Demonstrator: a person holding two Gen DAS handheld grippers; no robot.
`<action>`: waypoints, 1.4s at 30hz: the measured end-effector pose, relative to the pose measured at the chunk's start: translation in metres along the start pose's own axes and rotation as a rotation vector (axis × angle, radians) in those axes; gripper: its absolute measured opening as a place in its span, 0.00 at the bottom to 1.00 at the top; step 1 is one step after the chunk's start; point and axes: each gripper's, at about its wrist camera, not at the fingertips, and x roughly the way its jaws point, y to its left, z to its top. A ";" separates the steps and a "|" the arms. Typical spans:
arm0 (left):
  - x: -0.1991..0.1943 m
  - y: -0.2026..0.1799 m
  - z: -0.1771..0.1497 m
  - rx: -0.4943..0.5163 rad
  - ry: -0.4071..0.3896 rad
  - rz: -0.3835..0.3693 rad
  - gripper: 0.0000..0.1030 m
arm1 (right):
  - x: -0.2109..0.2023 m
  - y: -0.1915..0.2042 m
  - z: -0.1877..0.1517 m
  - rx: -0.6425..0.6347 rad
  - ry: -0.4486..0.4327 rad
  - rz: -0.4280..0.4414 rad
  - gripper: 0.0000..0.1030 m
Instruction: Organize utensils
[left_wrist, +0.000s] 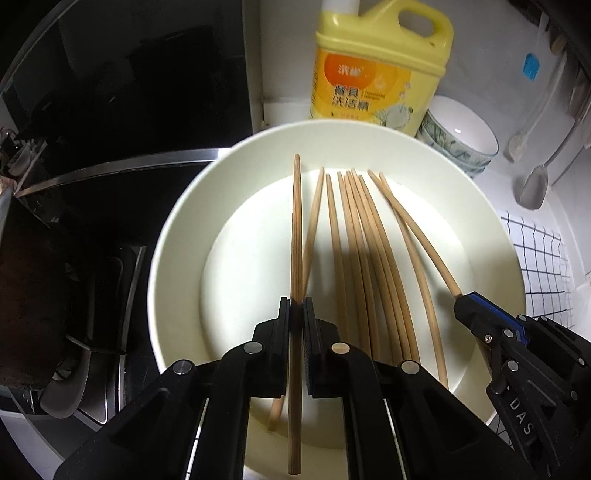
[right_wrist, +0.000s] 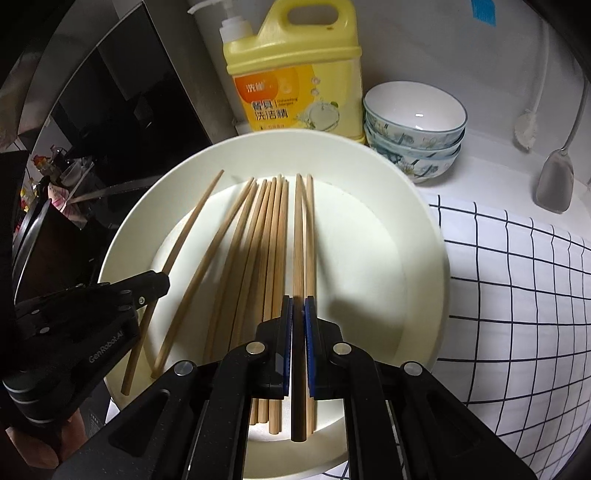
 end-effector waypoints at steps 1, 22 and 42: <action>0.001 0.000 0.000 0.000 0.006 -0.001 0.08 | 0.001 0.000 0.000 -0.001 0.003 0.001 0.06; -0.071 0.008 -0.014 -0.051 -0.073 0.065 0.86 | -0.069 -0.007 -0.013 -0.002 -0.085 -0.036 0.52; -0.140 -0.005 -0.043 -0.058 -0.157 0.086 0.90 | -0.129 -0.003 -0.033 0.007 -0.139 -0.058 0.62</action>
